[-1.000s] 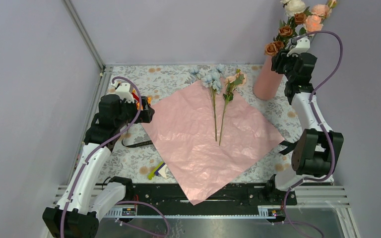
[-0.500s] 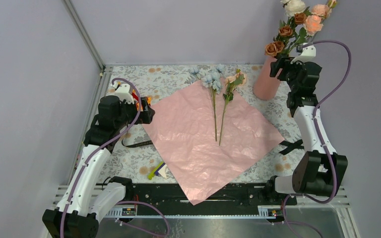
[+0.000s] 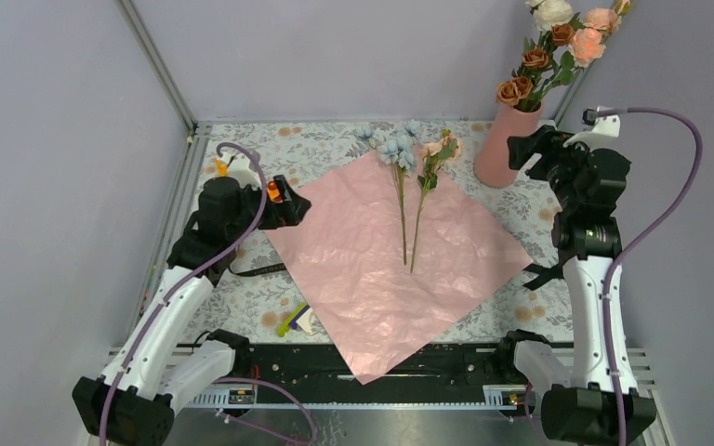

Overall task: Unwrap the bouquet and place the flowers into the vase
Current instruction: Insert the fake flower into the vase, then pick up the fake flower from the wrapping paper, then insert the fake flower into the vase.

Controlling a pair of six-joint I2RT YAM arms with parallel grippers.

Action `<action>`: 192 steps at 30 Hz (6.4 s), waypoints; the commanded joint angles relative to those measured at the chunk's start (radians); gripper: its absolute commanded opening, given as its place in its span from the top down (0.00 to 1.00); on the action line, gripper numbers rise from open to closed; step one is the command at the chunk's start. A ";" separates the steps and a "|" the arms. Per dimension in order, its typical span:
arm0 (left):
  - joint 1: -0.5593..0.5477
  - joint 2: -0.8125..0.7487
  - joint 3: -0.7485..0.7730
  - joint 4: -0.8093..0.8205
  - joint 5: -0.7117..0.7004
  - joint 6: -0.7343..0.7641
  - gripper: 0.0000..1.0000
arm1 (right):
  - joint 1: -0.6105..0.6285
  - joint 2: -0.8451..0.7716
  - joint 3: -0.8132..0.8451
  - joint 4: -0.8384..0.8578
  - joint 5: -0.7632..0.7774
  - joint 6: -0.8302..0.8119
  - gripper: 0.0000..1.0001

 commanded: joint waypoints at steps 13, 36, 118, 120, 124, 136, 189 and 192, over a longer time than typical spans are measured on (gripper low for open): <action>-0.405 0.641 0.208 0.394 -0.084 -0.260 0.10 | -0.002 -0.159 -0.187 -0.311 -0.219 0.208 0.24; -0.461 1.255 0.656 0.307 -0.051 -0.218 0.54 | -0.002 -0.187 -0.222 -0.357 -0.268 0.214 0.25; -0.561 0.269 -0.231 1.115 -0.017 -0.631 1.00 | 0.541 0.047 -0.253 0.321 -0.163 0.704 0.29; -0.565 0.267 -0.230 1.116 -0.018 -0.631 1.00 | 0.548 0.059 -0.242 0.332 -0.163 0.704 0.29; -0.574 0.266 -0.228 1.108 -0.022 -0.617 1.00 | 0.554 0.092 -0.204 0.323 -0.155 0.700 0.32; -0.591 0.250 -0.242 1.066 -0.051 -0.583 1.00 | 0.562 0.142 -0.115 0.193 -0.062 0.639 0.48; -0.255 0.150 -0.001 0.365 0.232 -0.247 0.16 | 0.503 -0.097 0.087 -0.357 0.458 -0.073 1.00; -0.153 0.099 0.061 0.184 0.243 -0.124 0.14 | 0.404 -0.102 0.112 -0.367 0.398 -0.074 1.00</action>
